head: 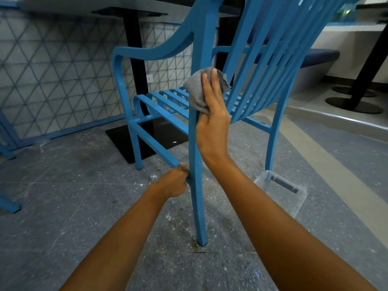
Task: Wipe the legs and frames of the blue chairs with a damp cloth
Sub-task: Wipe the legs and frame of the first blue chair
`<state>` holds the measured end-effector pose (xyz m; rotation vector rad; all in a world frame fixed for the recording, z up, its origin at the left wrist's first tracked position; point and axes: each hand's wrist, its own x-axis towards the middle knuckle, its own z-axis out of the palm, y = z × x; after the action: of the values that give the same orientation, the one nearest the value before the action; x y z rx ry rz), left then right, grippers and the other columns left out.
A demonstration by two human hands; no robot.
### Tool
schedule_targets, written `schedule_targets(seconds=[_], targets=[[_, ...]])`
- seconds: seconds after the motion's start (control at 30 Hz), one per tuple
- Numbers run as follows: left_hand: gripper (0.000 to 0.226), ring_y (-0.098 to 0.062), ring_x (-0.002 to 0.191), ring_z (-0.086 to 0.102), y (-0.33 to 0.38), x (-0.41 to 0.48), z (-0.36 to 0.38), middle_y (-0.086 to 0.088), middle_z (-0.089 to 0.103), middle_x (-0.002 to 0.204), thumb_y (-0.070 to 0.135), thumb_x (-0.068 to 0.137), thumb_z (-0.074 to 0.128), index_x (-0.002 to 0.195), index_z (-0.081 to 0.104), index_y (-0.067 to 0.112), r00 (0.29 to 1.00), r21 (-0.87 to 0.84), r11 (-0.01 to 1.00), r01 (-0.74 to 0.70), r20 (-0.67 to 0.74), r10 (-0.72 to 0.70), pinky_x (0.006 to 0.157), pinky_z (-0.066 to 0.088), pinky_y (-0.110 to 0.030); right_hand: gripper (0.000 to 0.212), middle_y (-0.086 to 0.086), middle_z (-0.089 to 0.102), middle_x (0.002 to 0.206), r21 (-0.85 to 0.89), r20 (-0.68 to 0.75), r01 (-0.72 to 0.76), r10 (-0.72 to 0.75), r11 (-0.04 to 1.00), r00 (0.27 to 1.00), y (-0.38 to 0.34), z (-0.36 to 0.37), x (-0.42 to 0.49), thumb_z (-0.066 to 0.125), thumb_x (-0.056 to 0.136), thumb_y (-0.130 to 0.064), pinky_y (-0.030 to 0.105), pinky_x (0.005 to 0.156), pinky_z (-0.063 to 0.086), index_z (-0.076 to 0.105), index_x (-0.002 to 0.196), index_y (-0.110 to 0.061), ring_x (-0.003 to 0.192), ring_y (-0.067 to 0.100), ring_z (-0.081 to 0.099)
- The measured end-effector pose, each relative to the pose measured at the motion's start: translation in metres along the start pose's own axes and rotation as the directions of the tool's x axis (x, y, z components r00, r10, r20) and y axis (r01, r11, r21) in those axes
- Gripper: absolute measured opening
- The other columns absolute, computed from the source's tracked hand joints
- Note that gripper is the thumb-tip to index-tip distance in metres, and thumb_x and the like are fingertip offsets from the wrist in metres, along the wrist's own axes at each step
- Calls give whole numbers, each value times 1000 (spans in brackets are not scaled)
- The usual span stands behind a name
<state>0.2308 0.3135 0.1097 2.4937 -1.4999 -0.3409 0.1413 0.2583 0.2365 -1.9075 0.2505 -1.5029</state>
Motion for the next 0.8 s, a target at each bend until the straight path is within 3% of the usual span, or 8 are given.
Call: schedule_targets(seconds=[0.1, 0.23, 0.33, 0.6, 0.7, 0.8], targets=[[40, -28, 118, 49, -1, 0, 0, -12, 45, 135, 1, 92, 38, 131, 44, 6, 1000, 10, 1000, -2, 0, 2, 98, 44, -34, 69, 8, 24, 153, -9, 47, -15, 16, 1000, 999, 3, 4, -5, 37, 80, 25, 7, 110, 13, 31, 140, -8, 143, 19, 18], [49, -28, 133, 37, -2, 0, 1, -12, 38, 145, -1, 92, 36, 139, 36, 8, 999, 5, 999, -37, 13, 37, 109, 36, -39, 72, 8, 23, 153, -48, 76, -24, 27, 999, 997, 17, 6, -25, 37, 78, 26, 23, 115, 21, 30, 141, -8, 143, 18, 16], [51, -27, 137, 32, -1, -1, 2, -11, 34, 148, -2, 94, 34, 143, 30, 9, 999, 4, 999, -43, -10, 43, 113, 31, -36, 72, 9, 23, 153, -92, 93, -24, 32, 995, 995, 27, 7, -39, 37, 77, 27, 3, 108, 16, 31, 140, -7, 141, 16, 14], [51, -24, 145, 16, -6, -4, 12, -9, 17, 157, 2, 97, 30, 147, 20, 9, 993, 90, 993, -77, -84, 85, 118, 15, -33, 74, 12, 25, 152, -93, 139, -50, 63, 994, 988, 36, 3, -55, 38, 75, 30, -12, 93, 15, 32, 139, -7, 141, 20, 15], [56, -22, 147, 10, -10, -4, 16, -7, 9, 159, 1, 96, 30, 149, 15, 11, 989, 122, 987, -106, -90, 118, 119, 12, -33, 73, 5, 25, 153, -68, 132, -76, 85, 995, 988, 36, 1, -56, 39, 78, 27, 10, 113, 16, 32, 140, -11, 143, 16, 16], [58, -23, 147, 4, -10, -5, 19, -8, 0, 159, 2, 96, 29, 149, 7, 10, 990, 153, 984, -92, -92, 107, 119, 8, -33, 72, 1, 23, 153, -50, 73, -100, 103, 994, 992, 35, -2, -55, 37, 79, 26, 25, 118, 16, 32, 140, -12, 144, 14, 16]])
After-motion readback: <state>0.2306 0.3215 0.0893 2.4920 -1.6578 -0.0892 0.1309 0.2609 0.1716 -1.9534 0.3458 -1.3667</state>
